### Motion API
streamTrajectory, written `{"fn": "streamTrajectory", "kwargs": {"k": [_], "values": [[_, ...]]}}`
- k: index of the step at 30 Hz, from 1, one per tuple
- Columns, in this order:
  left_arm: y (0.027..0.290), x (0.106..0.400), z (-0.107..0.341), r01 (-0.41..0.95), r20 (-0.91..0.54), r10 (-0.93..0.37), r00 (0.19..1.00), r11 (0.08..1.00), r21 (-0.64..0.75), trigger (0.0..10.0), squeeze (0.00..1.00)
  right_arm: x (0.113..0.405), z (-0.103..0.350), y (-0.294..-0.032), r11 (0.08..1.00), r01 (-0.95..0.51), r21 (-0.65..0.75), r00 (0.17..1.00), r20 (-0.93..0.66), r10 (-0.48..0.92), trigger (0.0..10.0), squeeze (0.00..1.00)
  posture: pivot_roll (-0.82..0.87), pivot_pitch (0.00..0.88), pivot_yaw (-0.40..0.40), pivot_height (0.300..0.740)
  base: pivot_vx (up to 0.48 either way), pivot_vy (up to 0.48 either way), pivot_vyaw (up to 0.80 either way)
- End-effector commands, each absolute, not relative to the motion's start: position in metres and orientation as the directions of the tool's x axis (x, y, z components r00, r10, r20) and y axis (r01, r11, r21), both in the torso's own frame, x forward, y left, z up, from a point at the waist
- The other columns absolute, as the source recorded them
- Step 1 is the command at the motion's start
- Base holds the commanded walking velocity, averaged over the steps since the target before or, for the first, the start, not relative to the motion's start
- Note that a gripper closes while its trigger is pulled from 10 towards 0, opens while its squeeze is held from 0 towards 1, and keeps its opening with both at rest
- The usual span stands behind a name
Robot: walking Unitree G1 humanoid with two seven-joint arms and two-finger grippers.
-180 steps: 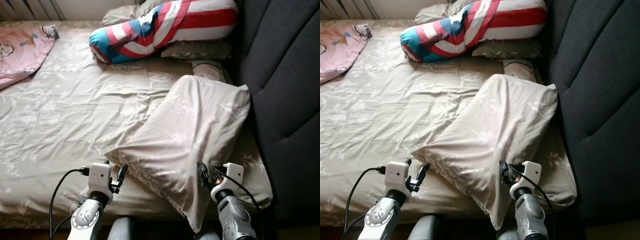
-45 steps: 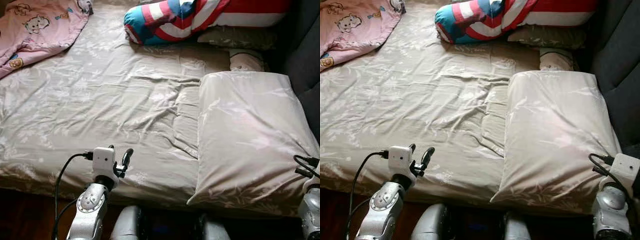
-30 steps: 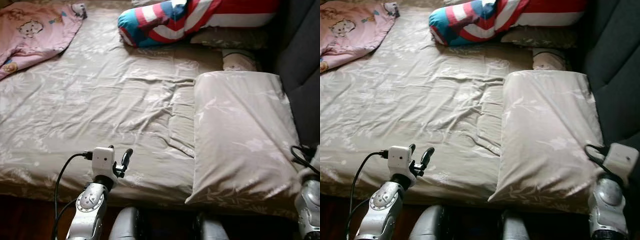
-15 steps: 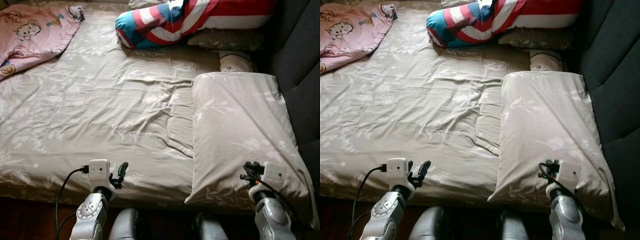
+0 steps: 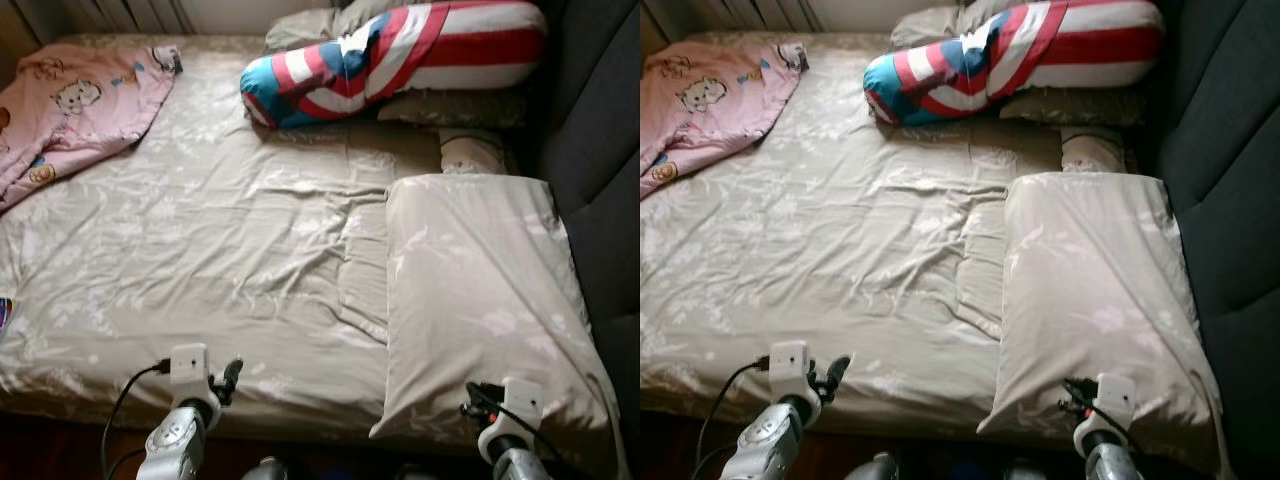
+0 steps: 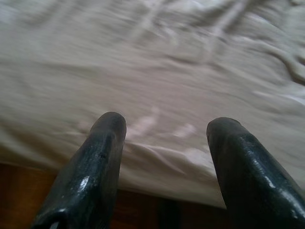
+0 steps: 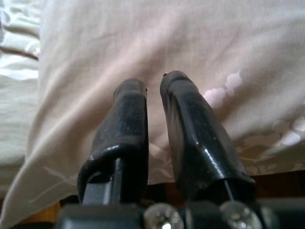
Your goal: Clean up the room
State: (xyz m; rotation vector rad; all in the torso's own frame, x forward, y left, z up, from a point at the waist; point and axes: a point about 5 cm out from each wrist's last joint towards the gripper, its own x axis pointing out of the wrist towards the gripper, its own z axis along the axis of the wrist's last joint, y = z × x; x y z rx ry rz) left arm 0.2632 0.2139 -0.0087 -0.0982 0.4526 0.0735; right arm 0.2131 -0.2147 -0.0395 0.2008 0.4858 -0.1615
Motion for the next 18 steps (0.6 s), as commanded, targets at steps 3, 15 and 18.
{"fn": "streamTrajectory", "kwargs": {"k": [3, 15, 18], "values": [[0.237, 0.255, -0.018, -0.179, -0.523, 0.126, 0.843, 0.983, -0.051, 10.0, 0.00, 0.206, -0.051, -0.213, 0.967, 0.203, 0.152, 0.839, -0.536, -0.092, 10.0, 0.00, -0.03, 0.079, 0.043, 0.740, 0.000, 0.000, 0.00], [0.229, 0.182, -0.073, -0.126, -0.748, 0.138, 0.649, 0.989, 0.074, 10.0, 0.00, 0.199, -0.069, -0.196, 0.984, 0.153, 0.095, 0.730, -0.681, -0.048, 10.0, 0.00, -0.04, 0.038, 0.017, 0.740, 0.000, 0.000, 0.00], [0.226, 0.179, -0.076, -0.114, -0.755, 0.128, 0.644, 0.991, 0.072, 10.0, 0.00, 0.193, -0.073, -0.192, 0.978, 0.176, 0.108, 0.711, -0.701, -0.051, 10.0, 0.00, -0.04, 0.041, 0.018, 0.740, 0.000, 0.000, 0.00]]}}
